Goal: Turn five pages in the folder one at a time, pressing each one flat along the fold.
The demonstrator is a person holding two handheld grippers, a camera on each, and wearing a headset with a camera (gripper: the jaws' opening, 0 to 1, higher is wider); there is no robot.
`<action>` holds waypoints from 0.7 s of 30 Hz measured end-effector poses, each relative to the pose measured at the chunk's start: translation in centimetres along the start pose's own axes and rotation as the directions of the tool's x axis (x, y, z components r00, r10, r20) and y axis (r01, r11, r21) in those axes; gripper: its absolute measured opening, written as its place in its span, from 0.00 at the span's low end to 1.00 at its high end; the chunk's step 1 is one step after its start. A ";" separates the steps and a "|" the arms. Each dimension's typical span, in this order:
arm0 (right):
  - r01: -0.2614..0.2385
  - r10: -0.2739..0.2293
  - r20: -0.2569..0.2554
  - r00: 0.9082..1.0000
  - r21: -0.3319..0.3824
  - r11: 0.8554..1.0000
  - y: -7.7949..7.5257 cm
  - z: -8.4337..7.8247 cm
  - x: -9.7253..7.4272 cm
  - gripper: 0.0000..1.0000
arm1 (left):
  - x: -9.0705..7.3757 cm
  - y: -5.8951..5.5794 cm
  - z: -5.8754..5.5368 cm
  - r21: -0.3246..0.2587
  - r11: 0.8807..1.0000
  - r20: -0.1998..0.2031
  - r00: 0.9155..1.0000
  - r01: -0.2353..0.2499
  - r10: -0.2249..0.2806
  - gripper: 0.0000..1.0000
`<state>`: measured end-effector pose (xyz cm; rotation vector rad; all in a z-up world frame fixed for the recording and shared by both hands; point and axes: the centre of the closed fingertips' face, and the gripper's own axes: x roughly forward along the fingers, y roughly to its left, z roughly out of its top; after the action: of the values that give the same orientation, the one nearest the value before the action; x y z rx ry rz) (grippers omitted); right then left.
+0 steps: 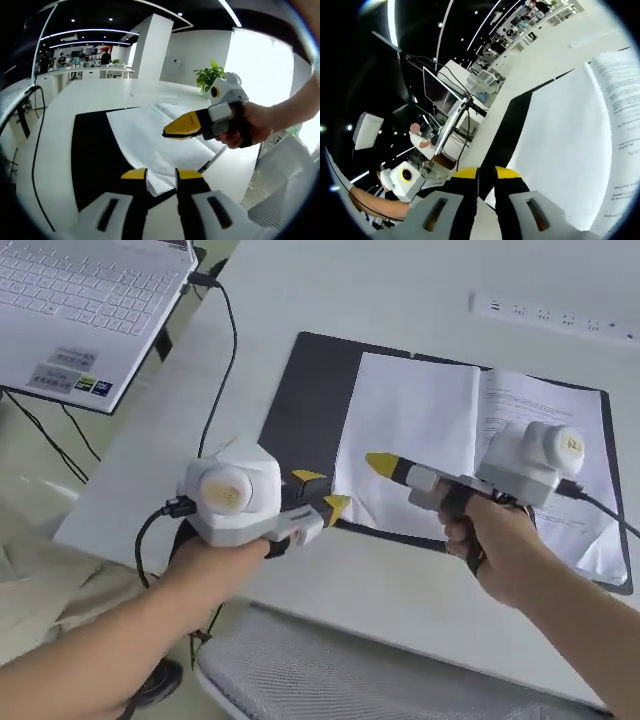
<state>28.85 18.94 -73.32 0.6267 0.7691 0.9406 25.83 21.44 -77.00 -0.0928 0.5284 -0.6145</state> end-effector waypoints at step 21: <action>0.087 -0.084 0.027 0.996 -0.159 0.983 -7.7 6.6 -3.3 0.03 | 2.2 -0.2 -3.0 0.046 0.999 -0.072 0.997 -0.027 0.031 0.00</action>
<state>36.56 11.63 -74.30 0.4587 0.6898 0.9056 25.71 20.29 -80.55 -0.0202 0.5847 -0.6029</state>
